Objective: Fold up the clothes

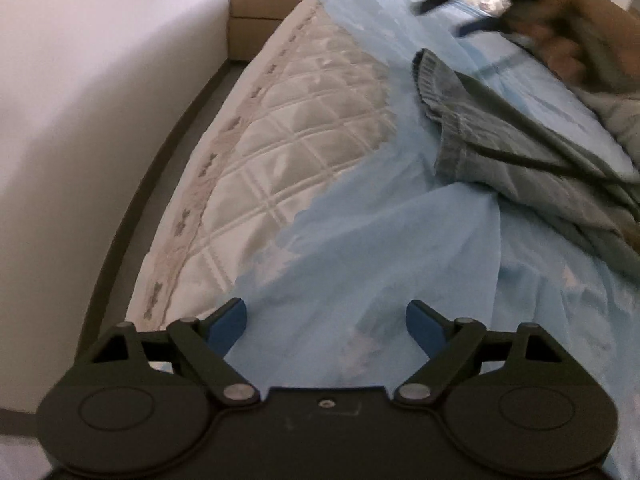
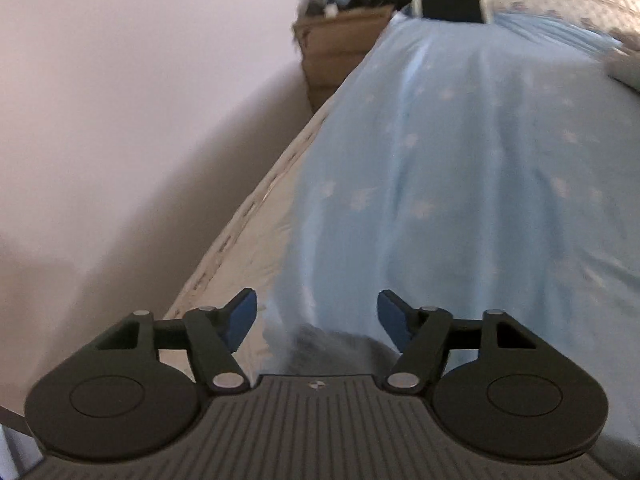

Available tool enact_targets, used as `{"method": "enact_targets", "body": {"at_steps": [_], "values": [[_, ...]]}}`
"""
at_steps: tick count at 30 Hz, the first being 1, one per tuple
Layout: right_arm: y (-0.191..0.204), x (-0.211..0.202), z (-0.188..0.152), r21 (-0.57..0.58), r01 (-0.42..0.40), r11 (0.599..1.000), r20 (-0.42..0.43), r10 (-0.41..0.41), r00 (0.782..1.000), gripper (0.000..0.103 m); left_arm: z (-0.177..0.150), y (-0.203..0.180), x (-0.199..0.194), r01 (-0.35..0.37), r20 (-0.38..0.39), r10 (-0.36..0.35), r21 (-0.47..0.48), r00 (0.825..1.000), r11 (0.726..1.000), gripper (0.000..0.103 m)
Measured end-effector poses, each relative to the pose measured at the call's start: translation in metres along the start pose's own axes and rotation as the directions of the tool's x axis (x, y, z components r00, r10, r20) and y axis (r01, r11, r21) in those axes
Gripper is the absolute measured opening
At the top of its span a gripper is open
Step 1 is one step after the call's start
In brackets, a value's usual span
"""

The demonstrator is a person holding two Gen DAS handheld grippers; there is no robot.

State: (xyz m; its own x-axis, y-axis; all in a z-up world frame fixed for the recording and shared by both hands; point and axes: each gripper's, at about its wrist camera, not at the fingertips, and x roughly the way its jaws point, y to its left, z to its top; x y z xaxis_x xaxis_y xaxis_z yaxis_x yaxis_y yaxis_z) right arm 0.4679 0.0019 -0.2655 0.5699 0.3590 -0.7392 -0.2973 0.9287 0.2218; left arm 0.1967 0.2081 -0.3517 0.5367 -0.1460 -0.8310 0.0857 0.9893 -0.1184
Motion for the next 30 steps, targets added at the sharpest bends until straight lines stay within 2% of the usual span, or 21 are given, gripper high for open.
{"method": "enact_targets", "body": {"at_steps": [3, 5, 6, 8, 9, 10, 12, 13, 17, 22, 24, 27, 28, 30], "values": [[0.017, 0.043, 0.006, -0.094, 0.051, 0.994, -0.078, -0.059, 0.995, 0.066, -0.002, 0.003, 0.001, 0.004, 0.022, -0.004, -0.014, 1.0, 1.0, 0.079], [0.022, 0.063, 0.006, -0.142, 0.078, 0.987, -0.123, -0.096, 0.988, 0.06, -0.002, 0.004, 0.0, 0.0, 0.04, 0.0, -0.008, 0.999, 1.0, 0.061], [0.024, 0.072, 0.004, -0.157, 0.091, 0.983, -0.142, -0.114, 0.983, 0.056, -0.002, 0.006, -0.001, 0.0, 0.049, 0.0, -0.009, 0.999, 1.0, 0.057], [0.024, 0.088, 0.005, -0.17, 0.117, 0.978, -0.164, -0.145, 0.976, 0.05, -0.003, 0.01, -0.002, 0.011, 0.066, -0.01, -0.019, 0.998, 1.0, 0.032], [0.024, 0.096, 0.008, -0.175, 0.134, 0.975, -0.164, -0.163, 0.973, 0.046, -0.003, 0.012, -0.002, 0.016, 0.073, -0.015, -0.022, 0.997, 1.0, 0.025], [0.026, 0.098, 0.01, -0.18, 0.147, 0.973, -0.15, -0.175, 0.973, 0.038, -0.002, 0.015, -0.003, 0.021, 0.075, -0.019, -0.027, 0.997, 0.999, 0.015], [0.03, 0.097, 0.01, -0.19, 0.162, 0.968, -0.14, -0.19, 0.972, 0.0, -0.002, 0.021, -0.005, 0.036, 0.073, -0.033, -0.048, 0.997, 0.998, 0.004], [0.032, 0.096, 0.011, -0.191, 0.168, 0.967, -0.14, -0.196, 0.971, 0.0, -0.001, 0.025, -0.006, 0.047, 0.069, -0.042, -0.066, 0.997, 0.997, 0.0], [0.041, 0.094, 0.021, -0.175, 0.132, 0.976, -0.114, -0.153, 0.982, 0.0, -0.001, 0.043, -0.015, 0.068, 0.066, -0.06, -0.131, 0.996, 0.989, 0.0], [0.066, 0.088, 0.046, -0.174, 0.044, 0.984, -0.058, -0.055, 0.997, 0.0, -0.01, 0.08, -0.036, 0.046, 0.07, -0.031, -0.233, 0.997, 0.971, 0.0], [0.079, 0.09, 0.055, -0.173, 0.013, 0.985, -0.041, -0.02, 0.999, 0.0, -0.016, 0.098, -0.046, 0.065, 0.089, -0.041, -0.289, 0.995, 0.955, 0.0], [0.103, 0.096, 0.07, -0.175, -0.03, 0.984, -0.014, 0.028, 1.0, 0.0, -0.019, 0.113, -0.054, 0.111, 0.091, -0.086, -0.305, 0.992, 0.946, 0.0], [0.111, 0.097, 0.074, -0.181, -0.037, 0.983, -0.009, 0.036, 0.999, 0.0, -0.018, 0.115, -0.056, 0.133, 0.103, -0.106, -0.307, 0.989, 0.942, 0.004], [0.123, 0.101, 0.08, -0.188, -0.04, 0.981, 0.0, 0.041, 0.999, 0.0, -0.016, 0.117, -0.059, 0.155, 0.116, -0.125, -0.31, 0.985, 0.938, 0.029]]}}
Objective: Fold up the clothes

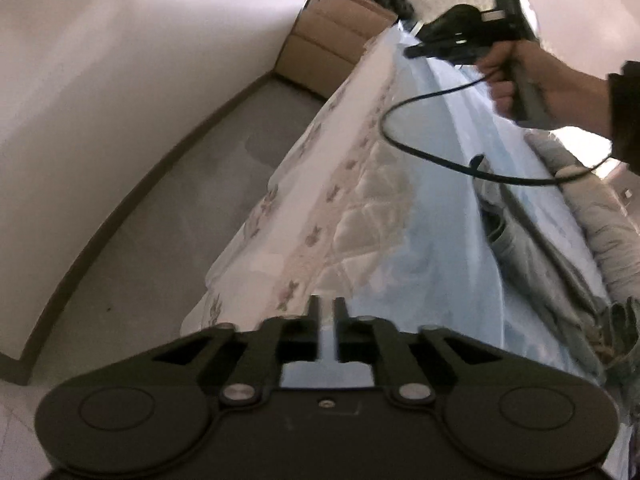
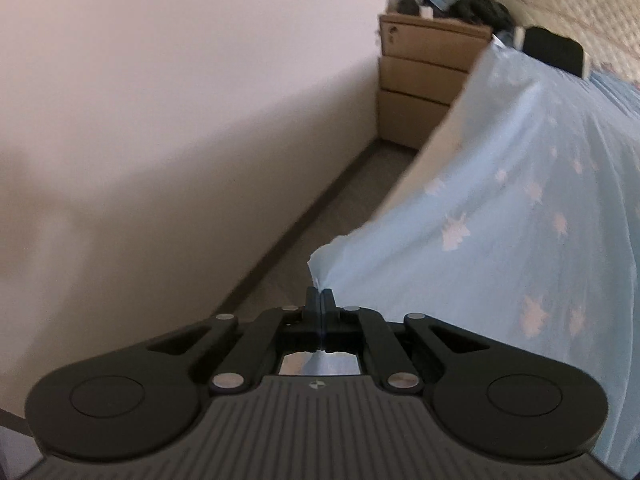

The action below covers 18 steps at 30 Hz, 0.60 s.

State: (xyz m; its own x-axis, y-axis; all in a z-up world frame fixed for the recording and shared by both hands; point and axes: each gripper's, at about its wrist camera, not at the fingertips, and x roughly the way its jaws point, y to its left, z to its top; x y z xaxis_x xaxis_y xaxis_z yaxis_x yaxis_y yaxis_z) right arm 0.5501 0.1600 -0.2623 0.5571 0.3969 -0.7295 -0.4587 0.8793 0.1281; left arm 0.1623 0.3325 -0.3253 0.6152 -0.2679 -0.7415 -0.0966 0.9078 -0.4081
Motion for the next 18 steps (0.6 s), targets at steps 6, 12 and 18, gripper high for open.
{"method": "enact_targets", "body": {"at_steps": [6, 12, 18], "values": [[0.007, 0.017, 0.005, -0.016, 0.03, 0.999, -0.013, -0.03, 0.999, 0.0, -0.006, -0.014, 0.005, 0.024, -0.052, -0.019, 0.079, 0.998, 0.997, 0.072], [-0.004, 0.025, -0.001, -0.011, 0.033, 0.999, -0.027, -0.033, 0.999, 0.0, -0.03, -0.016, -0.001, 0.029, -0.13, -0.008, 0.163, 0.991, 0.986, 0.069], [-0.007, 0.024, -0.006, 0.001, 0.034, 0.999, -0.027, -0.034, 0.999, 0.0, -0.033, -0.005, -0.006, -0.044, -0.12, 0.061, 0.137, 0.991, 0.99, 0.025]]}}
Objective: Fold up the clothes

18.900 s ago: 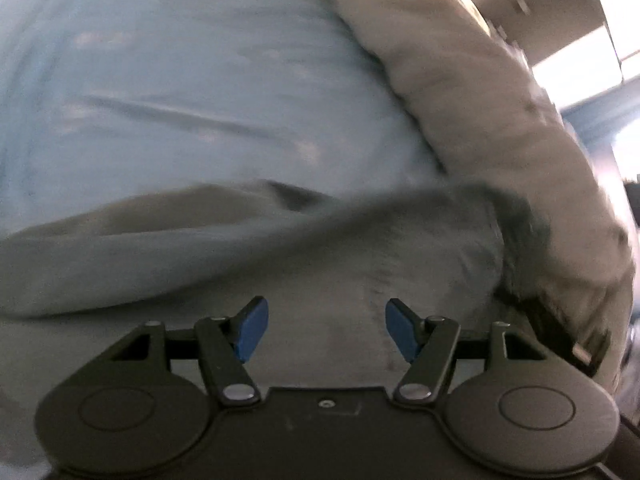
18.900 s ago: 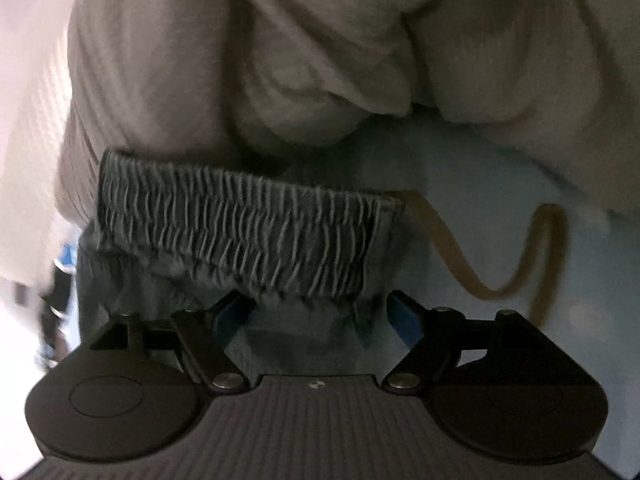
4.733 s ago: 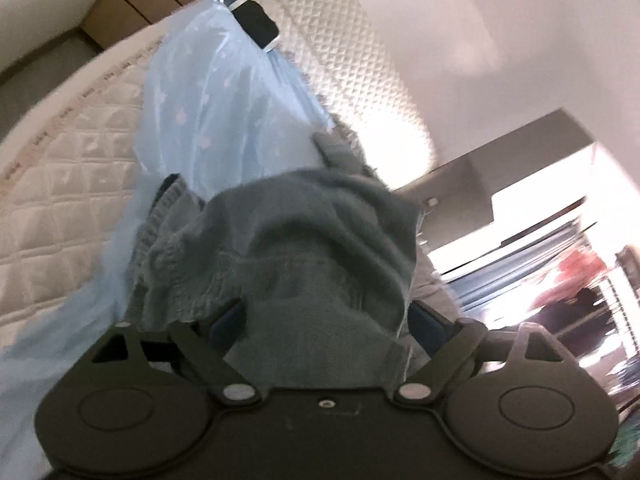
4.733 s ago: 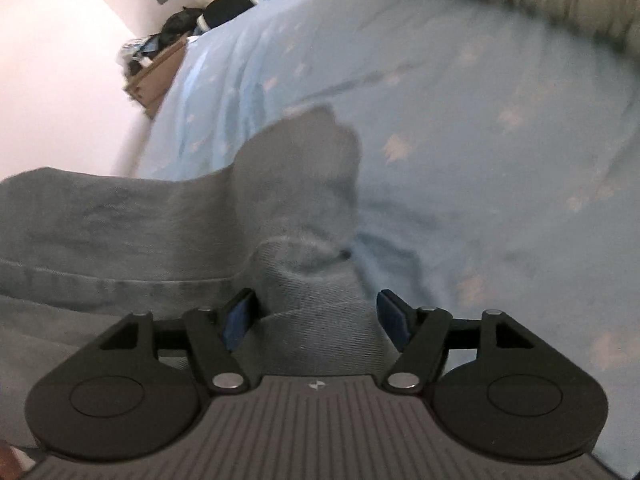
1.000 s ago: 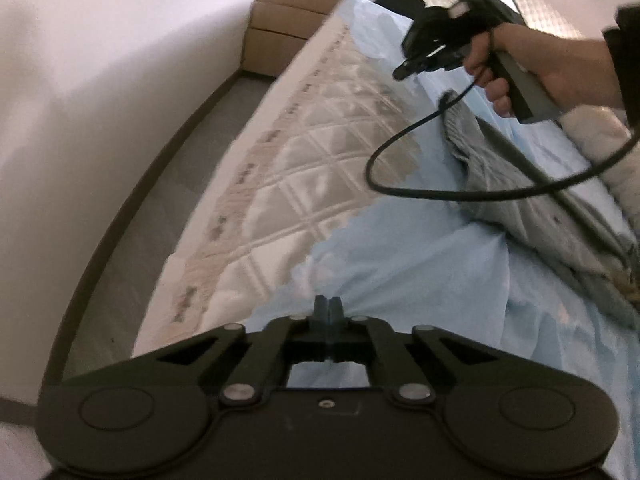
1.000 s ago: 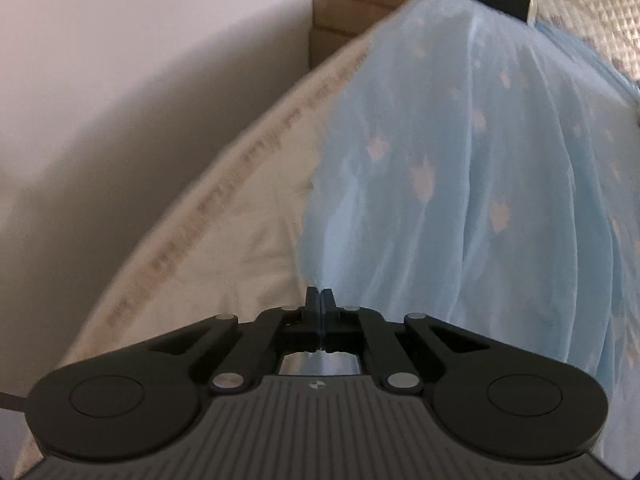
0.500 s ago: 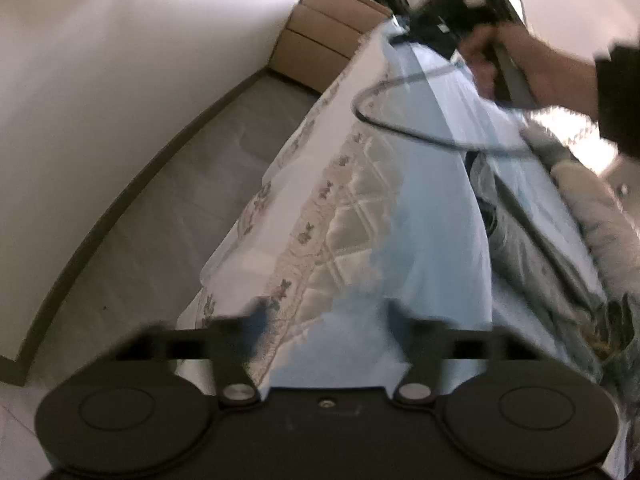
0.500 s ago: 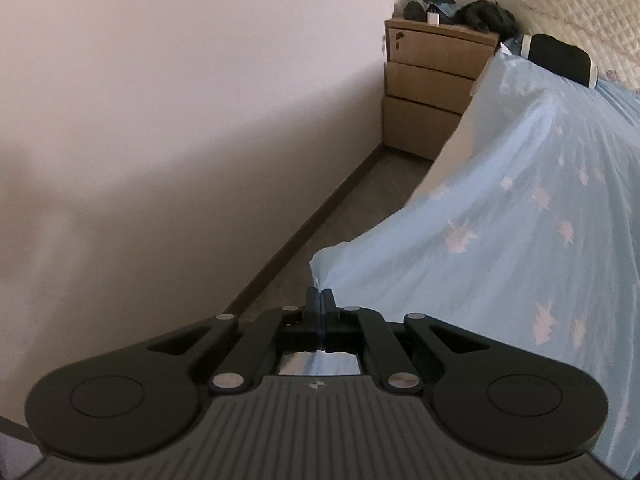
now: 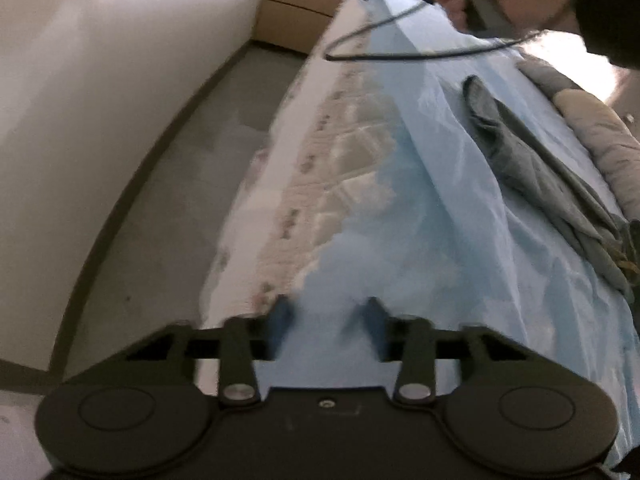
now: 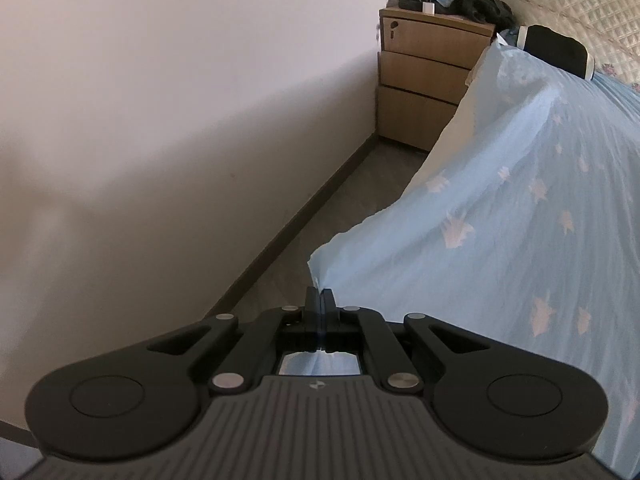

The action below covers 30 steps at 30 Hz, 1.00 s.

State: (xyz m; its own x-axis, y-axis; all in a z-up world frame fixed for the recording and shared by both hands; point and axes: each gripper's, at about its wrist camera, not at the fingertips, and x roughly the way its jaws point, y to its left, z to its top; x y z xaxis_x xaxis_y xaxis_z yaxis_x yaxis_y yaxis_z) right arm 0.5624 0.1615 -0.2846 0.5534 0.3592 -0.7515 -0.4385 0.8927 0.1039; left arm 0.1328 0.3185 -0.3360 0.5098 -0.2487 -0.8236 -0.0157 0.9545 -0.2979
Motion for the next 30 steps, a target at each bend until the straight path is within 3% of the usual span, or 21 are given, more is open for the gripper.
{"method": "enact_targets", "body": {"at_steps": [1, 2, 3, 8, 15, 18, 22, 24, 25, 27, 28, 29, 30], "values": [[0.0, 0.0, -0.001, 0.002, 0.002, 1.0, -0.002, -0.002, 1.0, 0.0, 0.001, 0.003, -0.001, -0.008, -0.001, 0.008, -0.011, 1.0, 1.0, 0.01], [0.001, 0.0, -0.003, 0.006, 0.003, 1.0, -0.003, -0.003, 1.0, 0.0, 0.003, 0.006, -0.001, -0.013, -0.004, 0.013, -0.014, 1.0, 1.0, 0.001], [0.001, -0.001, -0.004, 0.01, 0.005, 1.0, -0.004, -0.005, 1.0, 0.0, 0.004, 0.007, -0.002, -0.017, -0.006, 0.017, -0.008, 1.0, 1.0, 0.0], [0.003, -0.005, -0.001, 0.031, 0.009, 0.999, 0.015, -0.009, 1.0, 0.0, -0.004, 0.024, -0.025, -0.038, 0.038, 0.043, -0.118, 0.998, 0.992, 0.0], [0.014, 0.014, 0.011, 0.059, -0.007, 0.998, 0.016, 0.006, 1.0, 0.0, -0.025, 0.089, -0.061, -0.142, 0.073, 0.175, -0.334, 0.982, 0.932, 0.0], [0.027, 0.04, 0.001, 0.024, 0.037, 0.999, -0.016, -0.036, 0.999, 0.0, -0.031, 0.109, -0.058, -0.146, 0.052, 0.181, -0.394, 0.982, 0.908, 0.0], [0.034, 0.074, -0.02, -0.001, 0.104, 0.995, -0.054, -0.104, 0.993, 0.001, -0.035, 0.117, -0.044, -0.141, 0.028, 0.165, -0.399, 0.986, 0.906, 0.0], [0.033, 0.078, -0.028, 0.037, 0.098, 0.995, -0.07, -0.095, 0.993, 0.013, -0.035, 0.117, -0.046, -0.12, 0.033, 0.147, -0.416, 0.989, 0.901, 0.0], [0.031, 0.073, -0.032, 0.05, 0.061, 0.997, -0.063, -0.058, 0.996, 0.019, -0.035, 0.116, -0.047, -0.105, 0.037, 0.134, -0.427, 0.99, 0.898, 0.002], [0.028, 0.06, -0.042, 0.072, -0.026, 0.997, -0.039, 0.029, 0.999, 0.056, -0.029, 0.11, -0.047, -0.102, 0.028, 0.126, -0.429, 0.992, 0.897, 0.009], [0.028, 0.052, -0.045, 0.057, -0.047, 0.997, -0.027, 0.049, 0.998, 0.061, -0.027, 0.107, -0.049, -0.109, 0.021, 0.13, -0.419, 0.991, 0.901, 0.021], [0.028, 0.04, -0.048, 0.034, -0.064, 0.997, -0.009, 0.064, 0.998, 0.062, -0.024, 0.103, -0.052, -0.117, 0.018, 0.136, -0.404, 0.991, 0.907, 0.041], [0.026, 0.027, -0.05, 0.021, -0.086, 0.996, 0.013, 0.085, 0.996, 0.063, -0.022, 0.099, -0.056, -0.121, 0.024, 0.141, -0.387, 0.99, 0.914, 0.051]]}}
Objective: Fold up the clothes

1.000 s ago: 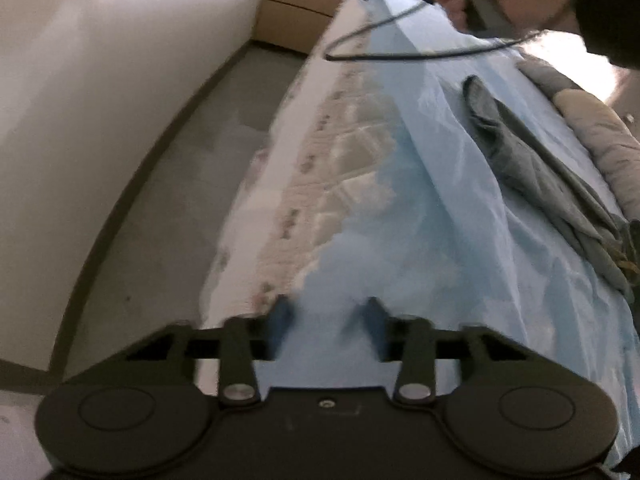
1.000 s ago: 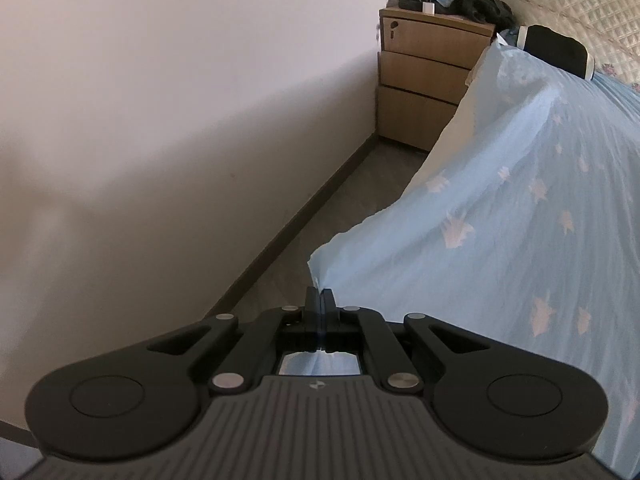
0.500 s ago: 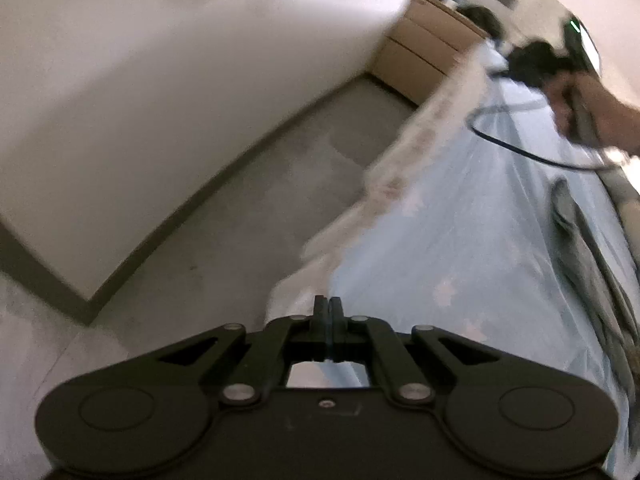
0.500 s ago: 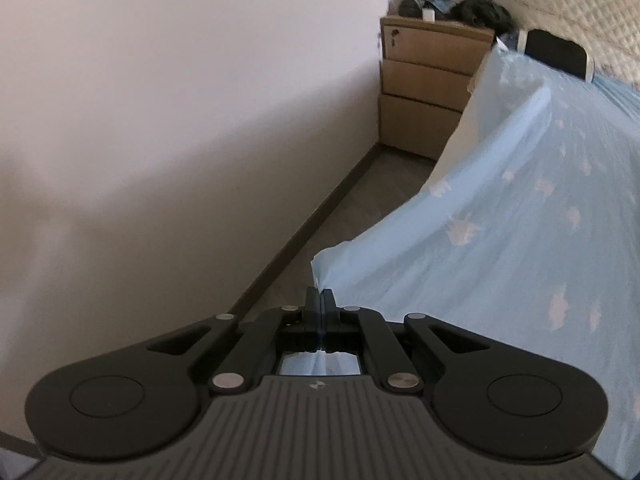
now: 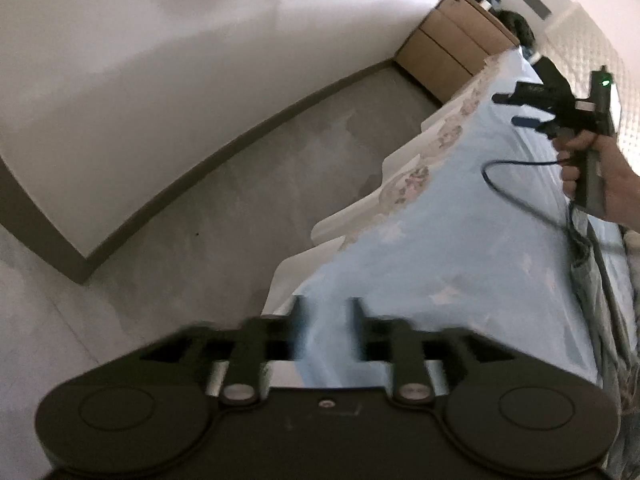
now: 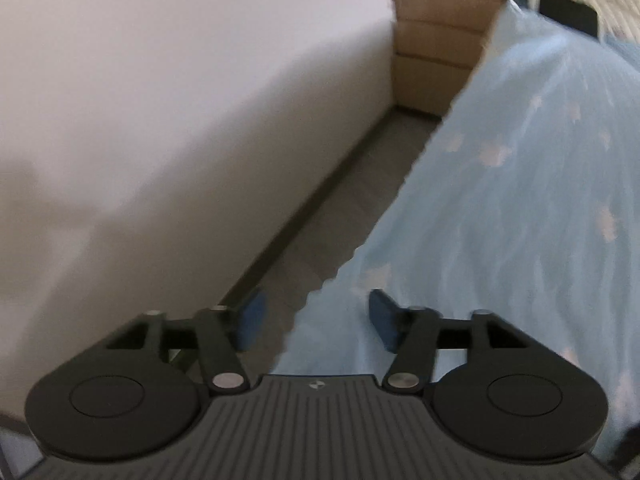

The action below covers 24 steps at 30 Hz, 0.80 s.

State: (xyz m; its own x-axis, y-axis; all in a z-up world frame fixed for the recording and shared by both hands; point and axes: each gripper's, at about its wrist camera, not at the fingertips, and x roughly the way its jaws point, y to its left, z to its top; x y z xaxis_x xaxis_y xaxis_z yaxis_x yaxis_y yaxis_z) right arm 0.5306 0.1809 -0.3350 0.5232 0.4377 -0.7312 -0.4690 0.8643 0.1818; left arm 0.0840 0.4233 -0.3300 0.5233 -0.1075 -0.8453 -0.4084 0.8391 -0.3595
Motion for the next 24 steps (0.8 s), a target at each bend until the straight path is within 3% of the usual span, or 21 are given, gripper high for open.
{"method": "enact_targets", "body": {"at_steps": [1, 7, 11, 17, 21, 24], "values": [[-0.003, -0.016, -0.002, 0.013, -0.021, 1.0, 0.024, 0.021, 0.999, 0.064, 0.0, -0.004, -0.005, 0.003, 0.012, -0.003, 0.018, 1.0, 1.0, 0.063], [-0.019, -0.131, -0.033, 0.1, -0.087, 0.991, 0.178, 0.069, 0.982, 0.071, 0.001, -0.032, -0.026, 0.038, 0.072, -0.045, 0.094, 0.996, 0.995, 0.065], [-0.033, -0.219, -0.09, 0.148, -0.003, 0.989, 0.203, -0.028, 0.979, 0.071, -0.005, -0.068, -0.03, 0.069, 0.07, -0.077, 0.107, 0.995, 0.992, 0.065], [-0.072, -0.35, -0.177, 0.324, 0.193, 0.926, 0.13, -0.246, 0.961, 0.071, -0.027, -0.16, -0.05, 0.123, 0.052, -0.138, 0.227, 0.989, 0.966, 0.065], [-0.104, -0.427, -0.217, 0.445, 0.296, 0.845, 0.028, -0.343, 0.939, 0.071, -0.046, -0.233, -0.067, 0.197, -0.001, -0.207, 0.315, 0.978, 0.928, 0.068], [-0.121, -0.473, -0.24, 0.508, 0.371, 0.777, -0.056, -0.4, 0.915, 0.071, -0.055, -0.289, -0.07, 0.284, -0.08, -0.274, 0.352, 0.958, 0.892, 0.068]]}}
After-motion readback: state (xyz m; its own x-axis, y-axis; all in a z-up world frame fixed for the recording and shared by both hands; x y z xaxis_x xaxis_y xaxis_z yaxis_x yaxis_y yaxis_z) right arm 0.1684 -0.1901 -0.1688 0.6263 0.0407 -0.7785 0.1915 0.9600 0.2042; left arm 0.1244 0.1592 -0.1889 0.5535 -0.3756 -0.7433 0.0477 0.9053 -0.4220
